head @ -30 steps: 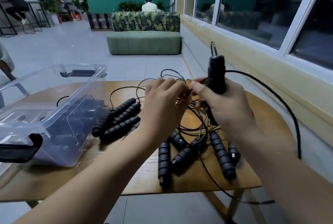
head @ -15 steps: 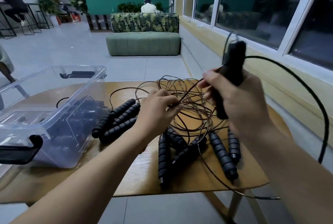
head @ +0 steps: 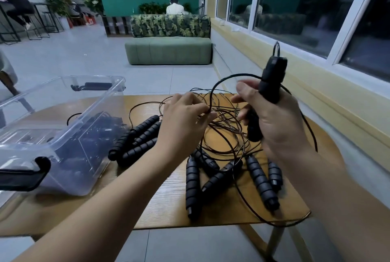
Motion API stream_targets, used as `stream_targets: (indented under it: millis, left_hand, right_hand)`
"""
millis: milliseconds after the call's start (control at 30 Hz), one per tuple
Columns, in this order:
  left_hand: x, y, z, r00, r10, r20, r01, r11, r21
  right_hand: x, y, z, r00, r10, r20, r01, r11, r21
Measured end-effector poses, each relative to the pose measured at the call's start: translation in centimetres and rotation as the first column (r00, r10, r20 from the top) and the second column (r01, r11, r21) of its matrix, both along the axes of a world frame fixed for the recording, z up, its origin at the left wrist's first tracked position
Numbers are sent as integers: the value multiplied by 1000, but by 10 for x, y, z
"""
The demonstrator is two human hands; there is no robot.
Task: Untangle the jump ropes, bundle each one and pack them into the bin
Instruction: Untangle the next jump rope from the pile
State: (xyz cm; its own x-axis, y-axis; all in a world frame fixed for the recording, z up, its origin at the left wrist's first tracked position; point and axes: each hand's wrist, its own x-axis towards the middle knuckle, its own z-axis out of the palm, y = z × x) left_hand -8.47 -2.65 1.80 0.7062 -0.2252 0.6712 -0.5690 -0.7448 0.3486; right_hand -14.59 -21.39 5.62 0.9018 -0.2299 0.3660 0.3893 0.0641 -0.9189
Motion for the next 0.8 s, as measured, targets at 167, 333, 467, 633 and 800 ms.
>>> stream_targets:
  millis: [167, 333, 467, 633, 800]
  left_hand:
    - [-8, -14, -4, 999, 31, -28, -27, 991, 131]
    - [1, -5, -9, 994, 92, -56, -79, 974, 211]
    - [-4, -7, -9, 997, 47, 56, -62, 953, 296]
    - [-14, -15, -10, 996, -58, 66, 30, 933, 358]
    - [-10, -9, -11, 994, -97, 50, 77, 950, 303]
  right_hand:
    - [-5, 16, -2, 1000, 23, 16, -24, 999, 44]
    - [-5, 9, 2, 999, -40, 19, 39, 997, 66]
    - [-1, 14, -10, 996, 13, -92, -11, 1000, 22]
    - [4, 19, -22, 985, -42, -165, 31, 997, -69]
    - [2, 17, -26, 974, -94, -205, 27, 951, -307]
